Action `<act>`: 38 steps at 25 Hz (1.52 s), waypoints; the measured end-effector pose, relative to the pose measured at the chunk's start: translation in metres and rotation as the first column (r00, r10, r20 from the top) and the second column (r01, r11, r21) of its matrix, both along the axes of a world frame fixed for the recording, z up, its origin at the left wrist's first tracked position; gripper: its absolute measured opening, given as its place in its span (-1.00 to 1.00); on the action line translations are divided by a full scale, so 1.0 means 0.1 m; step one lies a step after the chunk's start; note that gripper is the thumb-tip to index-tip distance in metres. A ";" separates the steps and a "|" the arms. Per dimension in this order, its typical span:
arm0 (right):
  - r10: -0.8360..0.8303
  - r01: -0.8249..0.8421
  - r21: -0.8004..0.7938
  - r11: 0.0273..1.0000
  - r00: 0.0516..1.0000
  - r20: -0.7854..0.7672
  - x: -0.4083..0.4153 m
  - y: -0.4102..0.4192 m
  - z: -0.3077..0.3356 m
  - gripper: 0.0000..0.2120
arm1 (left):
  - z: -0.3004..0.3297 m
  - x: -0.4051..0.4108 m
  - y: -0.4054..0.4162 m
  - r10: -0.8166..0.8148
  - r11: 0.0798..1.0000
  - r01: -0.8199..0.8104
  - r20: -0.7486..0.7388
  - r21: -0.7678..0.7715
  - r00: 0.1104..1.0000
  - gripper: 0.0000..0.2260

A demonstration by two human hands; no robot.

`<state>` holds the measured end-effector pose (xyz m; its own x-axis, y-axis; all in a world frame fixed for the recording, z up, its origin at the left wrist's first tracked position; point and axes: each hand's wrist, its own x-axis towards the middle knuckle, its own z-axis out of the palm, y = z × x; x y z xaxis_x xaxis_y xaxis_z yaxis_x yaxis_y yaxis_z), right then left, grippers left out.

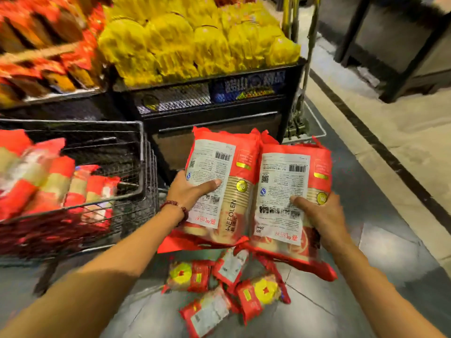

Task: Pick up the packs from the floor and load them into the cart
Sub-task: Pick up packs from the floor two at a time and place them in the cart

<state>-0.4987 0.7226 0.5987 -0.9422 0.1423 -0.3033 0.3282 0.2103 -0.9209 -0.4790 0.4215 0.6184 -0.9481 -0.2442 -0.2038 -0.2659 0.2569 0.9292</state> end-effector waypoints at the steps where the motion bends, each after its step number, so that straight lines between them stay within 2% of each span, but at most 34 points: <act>1: 0.056 -0.056 -0.004 0.998 0.998 -0.004 -0.02 -0.22 0.11 -0.28 | 0.08 0.14 -0.23 0.069 0.998 -0.069 -0.006 -0.011 0.998 -0.42; 3: 0.166 -0.166 -0.015 0.986 0.986 -0.009 -0.05 -0.66 0.30 -0.33 | 0.25 0.41 -0.65 0.214 0.976 -0.215 -0.003 -0.022 0.977 -0.25; 4: 0.216 -0.216 -0.005 0.976 0.976 -0.018 -0.05 -0.89 0.37 -0.32 | 0.33 0.54 -0.87 0.271 0.962 -0.271 -0.005 -0.021 0.963 -0.27; 8: 0.364 -0.366 -0.046 0.930 0.931 -0.037 -0.12 -1.85 0.54 -0.28 | 0.58 0.96 -1.59 0.433 0.901 -0.432 -0.033 0.031 0.901 -0.49; 11: 0.441 -0.443 -0.050 0.895 0.896 -0.057 -0.17 -2.59 0.66 -0.30 | 0.69 1.08 -2.20 0.458 0.889 -0.455 -0.062 0.057 0.887 -0.64; 13: 0.448 -0.452 -0.041 0.891 0.891 -0.068 -0.24 -3.06 0.66 -0.21 | 0.68 1.05 -2.67 0.461 0.887 -0.458 -0.073 0.059 0.884 -0.65; 18: 0.377 -0.379 -0.032 0.925 0.924 -0.061 -0.39 -4.01 0.53 -0.20 | 0.51 0.72 -3.72 0.459 0.885 -0.454 -0.032 0.101 0.888 -0.51; 21: 0.328 -0.330 -0.031 0.944 0.943 -0.056 -0.45 -4.49 0.52 -0.19 | 0.45 0.49 -4.26 0.416 0.903 -0.417 0.032 0.100 0.909 -0.64; 23: 0.304 -0.306 -0.023 0.952 0.951 -0.062 -0.51 -4.65 0.55 -0.32 | 0.39 0.32 -4.47 0.398 0.912 -0.400 0.039 0.093 0.916 -0.72; 26: 0.270 -0.270 0.003 0.963 0.961 -0.061 -0.61 -4.70 0.54 -0.50 | 0.30 0.15 -4.55 0.368 0.927 -0.372 0.066 0.042 0.927 -0.65; 28: 0.267 -0.264 0.041 0.964 0.961 -0.075 -0.68 -4.66 0.53 -0.43 | 0.24 0.05 -4.53 0.361 0.928 -0.369 0.129 0.047 0.924 -0.52; 29: 0.257 -0.253 0.059 0.966 0.964 -0.074 -0.72 -4.63 0.51 -0.36 | 0.19 0.00 -4.52 0.365 0.923 -0.379 0.156 0.071 0.918 -0.53; 31: 0.248 -0.244 0.060 0.968 0.966 -0.071 -0.77 -4.56 0.51 -0.30 | 0.09 -0.07 -4.48 0.378 0.911 -0.400 0.180 0.103 0.908 -0.68; 35: 0.233 -0.230 0.056 0.972 0.969 -0.076 -0.86 -4.43 0.45 -0.42 | -0.08 -0.16 -4.39 0.401 0.896 -0.430 0.212 0.115 0.891 -0.79; 36: 0.235 -0.231 0.054 0.971 0.969 -0.073 -0.87 -4.42 0.44 -0.44 | -0.14 -0.18 -4.37 0.406 0.892 -0.438 0.226 0.114 0.885 -0.74; 38: 0.238 -0.235 0.055 0.970 0.970 -0.050 -0.92 -4.41 0.40 -0.51 | -0.29 -0.23 -4.35 0.416 0.883 -0.456 0.262 0.114 0.871 -0.45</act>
<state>-0.5903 0.2816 0.6385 -0.9660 -0.0733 -0.2478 0.2124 0.3203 -0.9232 -0.5023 -0.0140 0.5898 -0.6771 -0.5651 -0.4714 -0.5193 -0.0871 0.8502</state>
